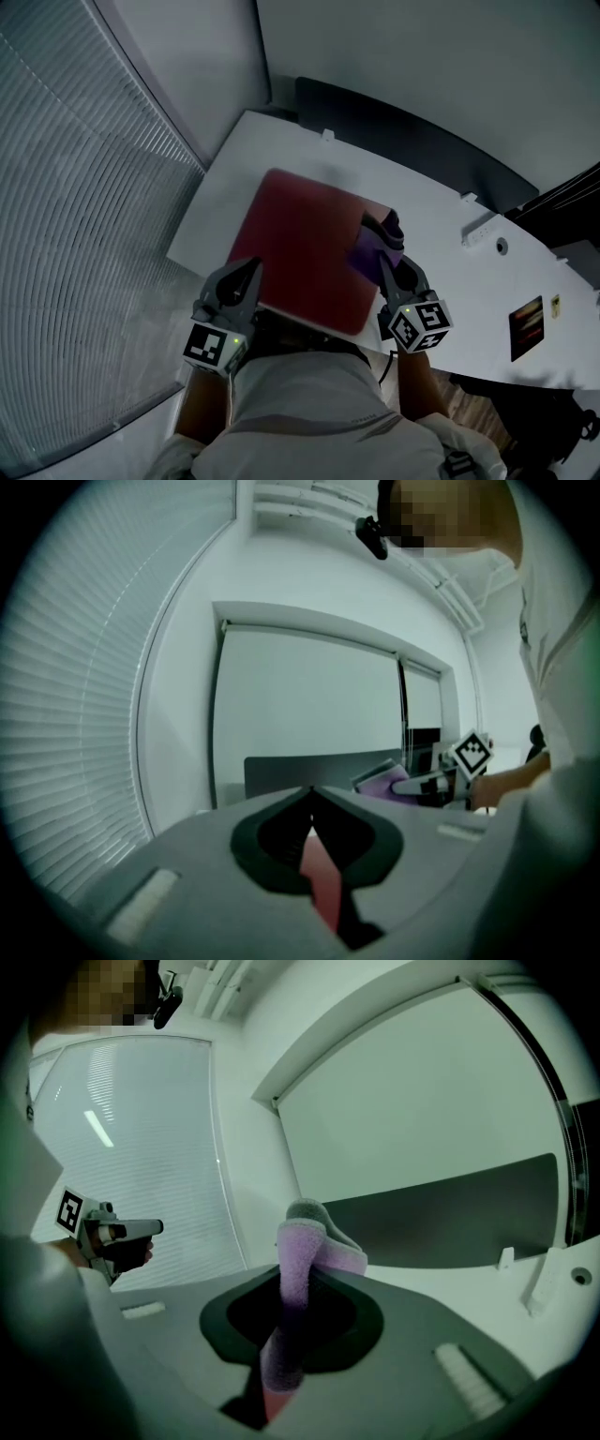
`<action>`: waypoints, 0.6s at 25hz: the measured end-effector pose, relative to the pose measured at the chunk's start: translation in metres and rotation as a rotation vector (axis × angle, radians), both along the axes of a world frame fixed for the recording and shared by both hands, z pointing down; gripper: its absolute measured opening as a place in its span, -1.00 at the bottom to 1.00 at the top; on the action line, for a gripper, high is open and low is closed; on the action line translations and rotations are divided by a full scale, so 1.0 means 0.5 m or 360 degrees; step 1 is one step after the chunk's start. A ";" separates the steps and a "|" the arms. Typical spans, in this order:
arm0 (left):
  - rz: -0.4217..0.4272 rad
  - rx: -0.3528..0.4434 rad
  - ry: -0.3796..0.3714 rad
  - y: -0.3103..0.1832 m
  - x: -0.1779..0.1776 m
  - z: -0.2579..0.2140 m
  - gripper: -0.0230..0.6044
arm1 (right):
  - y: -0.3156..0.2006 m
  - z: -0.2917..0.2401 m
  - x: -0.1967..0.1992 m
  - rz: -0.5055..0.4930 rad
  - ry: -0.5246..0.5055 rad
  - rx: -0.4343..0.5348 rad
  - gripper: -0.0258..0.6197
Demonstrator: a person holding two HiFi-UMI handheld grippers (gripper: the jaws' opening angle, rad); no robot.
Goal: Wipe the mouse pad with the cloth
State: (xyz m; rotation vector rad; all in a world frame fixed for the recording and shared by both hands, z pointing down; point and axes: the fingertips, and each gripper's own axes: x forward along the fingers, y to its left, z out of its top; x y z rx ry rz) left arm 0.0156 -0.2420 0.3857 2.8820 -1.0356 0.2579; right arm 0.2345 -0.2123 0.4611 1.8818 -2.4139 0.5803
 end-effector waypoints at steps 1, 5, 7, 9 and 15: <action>0.0024 -0.0003 -0.0004 -0.012 0.004 0.003 -0.93 | -0.006 0.002 0.002 0.0012 0.0003 -0.0011 -0.79; 0.0112 -0.0023 0.0010 -0.067 0.010 0.013 -0.93 | -0.039 0.010 -0.001 0.0068 0.0007 -0.0059 -0.78; 0.0154 -0.0033 0.0015 -0.094 -0.005 0.020 -0.93 | -0.064 0.019 -0.020 0.0082 -0.0010 -0.0090 -0.79; 0.0178 -0.0062 0.0009 -0.126 -0.036 0.037 -0.93 | -0.100 0.034 -0.050 0.0086 -0.0044 -0.0134 -0.78; 0.0192 -0.0167 0.0066 -0.255 -0.152 0.077 -0.93 | -0.276 0.087 -0.197 0.0030 -0.0195 -0.0266 -0.78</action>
